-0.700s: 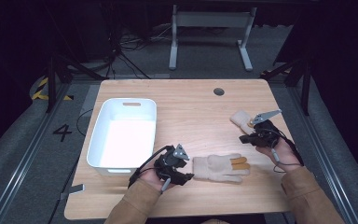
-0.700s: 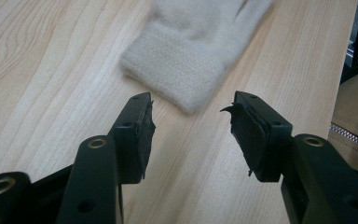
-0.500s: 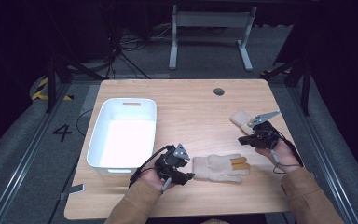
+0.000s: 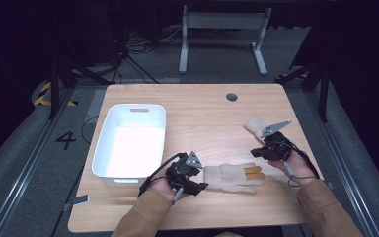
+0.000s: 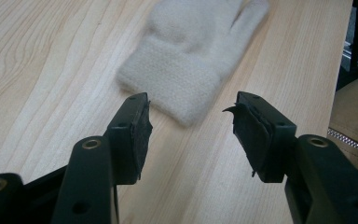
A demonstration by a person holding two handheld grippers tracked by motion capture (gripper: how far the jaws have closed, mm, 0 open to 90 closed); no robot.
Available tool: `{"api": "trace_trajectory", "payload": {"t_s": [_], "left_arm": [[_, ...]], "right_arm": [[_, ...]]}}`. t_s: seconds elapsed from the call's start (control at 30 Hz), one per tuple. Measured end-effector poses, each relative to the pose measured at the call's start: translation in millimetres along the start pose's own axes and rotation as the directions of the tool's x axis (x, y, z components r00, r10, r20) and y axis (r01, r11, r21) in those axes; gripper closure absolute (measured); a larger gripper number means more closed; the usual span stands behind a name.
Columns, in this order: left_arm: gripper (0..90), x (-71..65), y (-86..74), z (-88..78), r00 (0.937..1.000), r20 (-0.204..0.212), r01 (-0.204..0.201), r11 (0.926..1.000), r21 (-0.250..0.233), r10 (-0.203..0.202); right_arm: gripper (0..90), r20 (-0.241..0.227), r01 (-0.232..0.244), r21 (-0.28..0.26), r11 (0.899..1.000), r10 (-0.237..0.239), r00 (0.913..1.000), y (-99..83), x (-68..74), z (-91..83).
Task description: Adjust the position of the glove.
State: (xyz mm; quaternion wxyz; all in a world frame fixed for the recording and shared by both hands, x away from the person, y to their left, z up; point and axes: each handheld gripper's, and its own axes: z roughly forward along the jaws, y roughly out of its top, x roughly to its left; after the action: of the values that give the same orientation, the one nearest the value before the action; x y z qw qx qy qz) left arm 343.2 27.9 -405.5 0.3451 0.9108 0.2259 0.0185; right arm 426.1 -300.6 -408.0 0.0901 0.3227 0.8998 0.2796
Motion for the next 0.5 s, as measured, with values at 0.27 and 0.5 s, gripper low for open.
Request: {"api": "trace_trajectory", "payload": {"t_s": [0.27,0.5], "left_arm": [[46.2,-0.3,0.7,1.1,1.0,-0.002,-0.004,1.0,0.002,0.004],[46.3,-0.1,0.3,1.9,1.0,-0.006,0.002,1.0,0.0,-0.002]], "right_arm": [[89.3,0.031,0.037,0.02,0.999,-0.038,0.9988,4.3,9.3,11.7],[89.1,0.065,-0.071,-0.04,0.997,0.074,0.9952,2.0,-13.8,12.6]]}}
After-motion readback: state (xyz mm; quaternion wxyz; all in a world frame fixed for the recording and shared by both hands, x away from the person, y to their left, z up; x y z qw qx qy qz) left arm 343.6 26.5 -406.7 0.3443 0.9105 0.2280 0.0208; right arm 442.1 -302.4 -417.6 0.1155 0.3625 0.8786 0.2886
